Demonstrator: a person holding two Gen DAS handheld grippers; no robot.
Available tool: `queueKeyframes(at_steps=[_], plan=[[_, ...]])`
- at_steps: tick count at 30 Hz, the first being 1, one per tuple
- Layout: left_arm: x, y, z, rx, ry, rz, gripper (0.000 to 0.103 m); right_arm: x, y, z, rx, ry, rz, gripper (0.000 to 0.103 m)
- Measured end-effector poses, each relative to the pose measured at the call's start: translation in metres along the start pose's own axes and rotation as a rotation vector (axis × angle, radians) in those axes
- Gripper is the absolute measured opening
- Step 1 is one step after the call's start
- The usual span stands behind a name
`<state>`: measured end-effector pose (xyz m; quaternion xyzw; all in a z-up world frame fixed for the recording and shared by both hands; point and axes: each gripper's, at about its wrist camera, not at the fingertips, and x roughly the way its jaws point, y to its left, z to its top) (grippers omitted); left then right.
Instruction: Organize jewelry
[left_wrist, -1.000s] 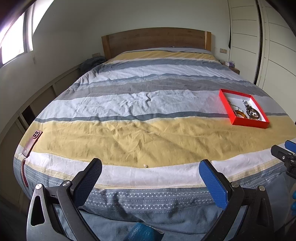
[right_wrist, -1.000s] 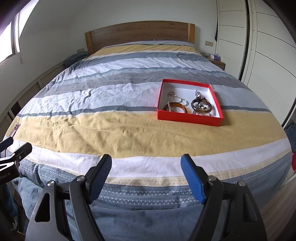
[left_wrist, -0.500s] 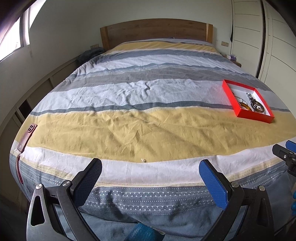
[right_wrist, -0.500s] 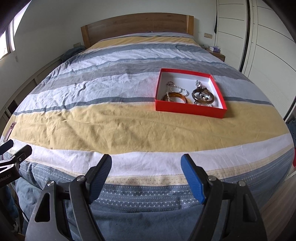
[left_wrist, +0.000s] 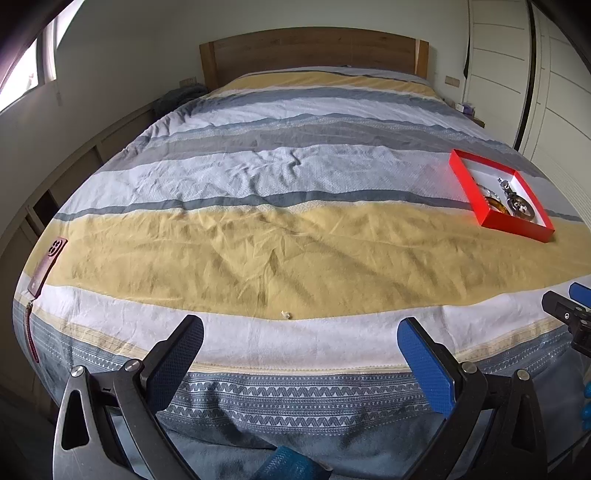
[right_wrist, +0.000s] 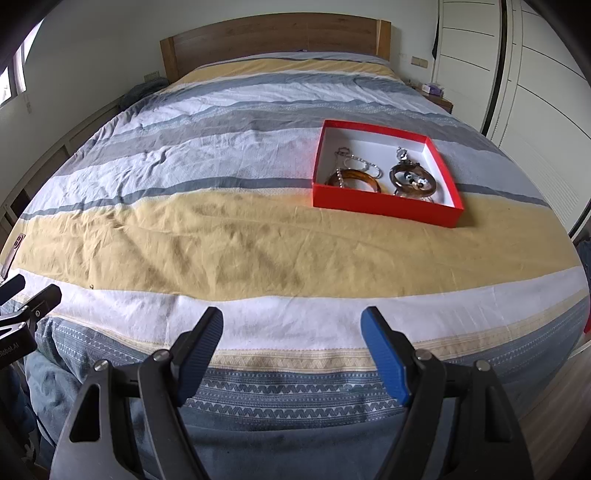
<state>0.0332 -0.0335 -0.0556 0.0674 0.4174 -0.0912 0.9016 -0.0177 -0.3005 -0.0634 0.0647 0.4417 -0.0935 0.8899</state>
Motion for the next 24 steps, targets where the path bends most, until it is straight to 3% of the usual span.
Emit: queueKeyframes(at_steps=[24], plan=[[-0.0015, -0.0004, -0.0005, 0.000, 0.007, -0.008, 0.103, -0.0010, 0.0009, -0.0003, -0.004, 0.001, -0.001, 0.076]])
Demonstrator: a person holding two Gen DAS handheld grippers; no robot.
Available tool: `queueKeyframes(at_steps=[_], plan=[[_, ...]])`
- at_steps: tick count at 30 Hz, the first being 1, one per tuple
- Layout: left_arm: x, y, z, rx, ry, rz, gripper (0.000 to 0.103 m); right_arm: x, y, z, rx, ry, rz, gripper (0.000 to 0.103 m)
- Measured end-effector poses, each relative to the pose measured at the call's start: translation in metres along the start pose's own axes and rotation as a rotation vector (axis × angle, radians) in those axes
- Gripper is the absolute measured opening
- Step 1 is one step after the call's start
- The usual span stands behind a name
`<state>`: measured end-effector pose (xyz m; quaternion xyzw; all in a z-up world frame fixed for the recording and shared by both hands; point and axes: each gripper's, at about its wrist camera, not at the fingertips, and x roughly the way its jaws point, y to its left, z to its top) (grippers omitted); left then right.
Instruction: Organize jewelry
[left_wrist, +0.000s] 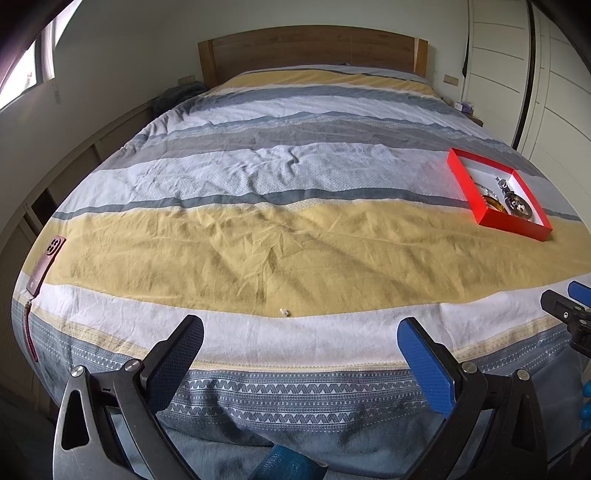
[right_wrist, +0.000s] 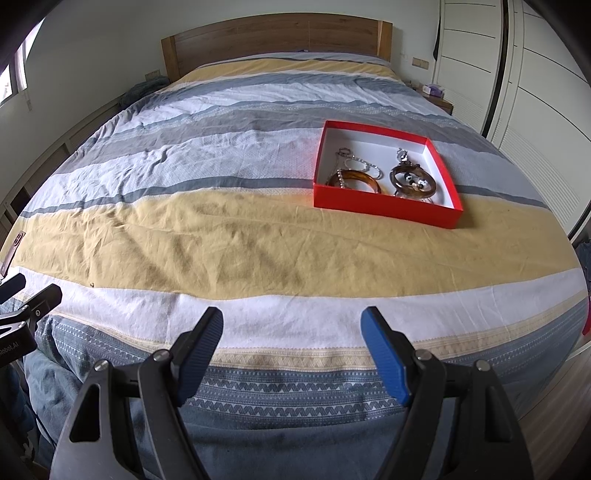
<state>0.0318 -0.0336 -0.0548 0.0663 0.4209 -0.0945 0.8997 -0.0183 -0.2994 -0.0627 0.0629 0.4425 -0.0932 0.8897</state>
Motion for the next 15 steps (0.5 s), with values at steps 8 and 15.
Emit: queueKeyframes(at_steps=[8, 15], plan=[[-0.0001, -0.0001, 0.0000, 0.001, -0.001, 0.001, 0.103, -0.0008, 0.0007, 0.0000, 0.000, 0.000, 0.000, 0.076], [-0.0017, -0.0021, 0.0002, 0.001, -0.001, 0.001, 0.103, -0.0015, 0.0014, -0.0002, -0.002, 0.005, 0.001, 0.076]])
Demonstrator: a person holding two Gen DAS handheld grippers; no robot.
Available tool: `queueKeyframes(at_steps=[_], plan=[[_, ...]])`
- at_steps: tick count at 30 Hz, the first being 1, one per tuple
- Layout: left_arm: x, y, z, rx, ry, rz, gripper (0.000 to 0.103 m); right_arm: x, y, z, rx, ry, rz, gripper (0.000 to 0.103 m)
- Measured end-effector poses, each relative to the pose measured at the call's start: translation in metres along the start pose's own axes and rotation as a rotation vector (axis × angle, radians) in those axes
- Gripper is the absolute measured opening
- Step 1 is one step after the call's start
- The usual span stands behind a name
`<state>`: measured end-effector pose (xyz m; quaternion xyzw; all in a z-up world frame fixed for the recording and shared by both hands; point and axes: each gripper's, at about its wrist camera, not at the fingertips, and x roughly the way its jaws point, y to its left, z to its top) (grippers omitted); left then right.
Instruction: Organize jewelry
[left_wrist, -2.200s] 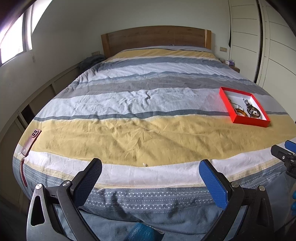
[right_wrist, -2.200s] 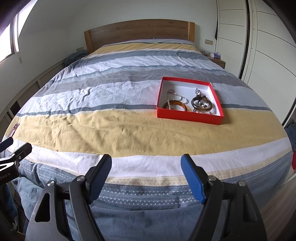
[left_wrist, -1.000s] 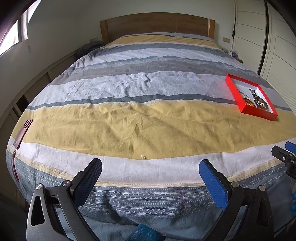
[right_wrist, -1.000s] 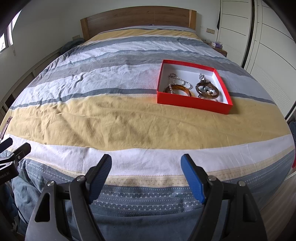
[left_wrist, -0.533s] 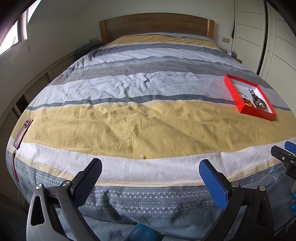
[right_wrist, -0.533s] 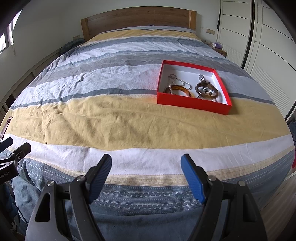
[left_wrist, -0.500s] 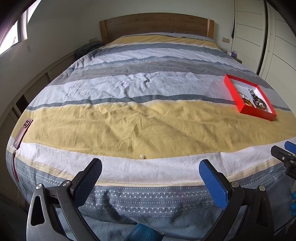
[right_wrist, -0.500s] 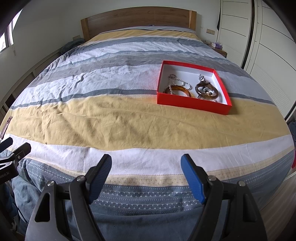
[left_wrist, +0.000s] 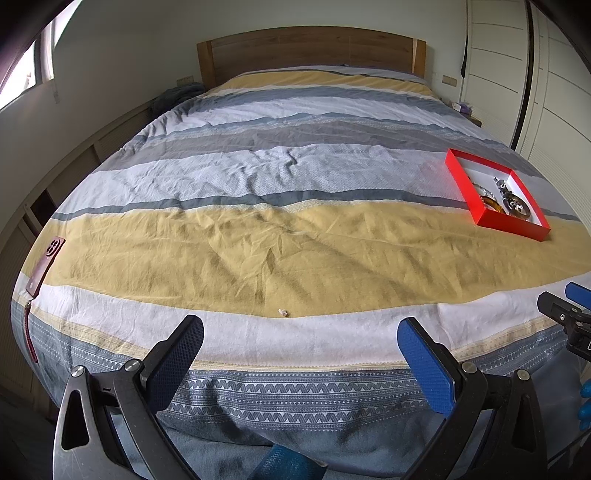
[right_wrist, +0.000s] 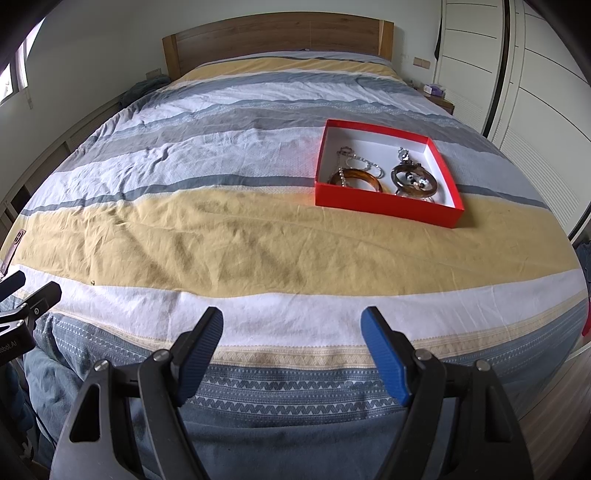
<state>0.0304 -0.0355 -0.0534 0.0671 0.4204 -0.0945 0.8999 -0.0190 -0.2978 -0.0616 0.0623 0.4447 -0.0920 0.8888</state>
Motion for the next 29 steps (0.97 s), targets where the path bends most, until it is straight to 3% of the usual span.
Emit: queueKeyframes(at_steps=[29], plan=[[-0.0002, -0.0006, -0.0006, 0.000, 0.005, -0.010, 0.103, -0.0004, 0.0010, 0.0000, -0.002, 0.001, -0.001, 0.076]])
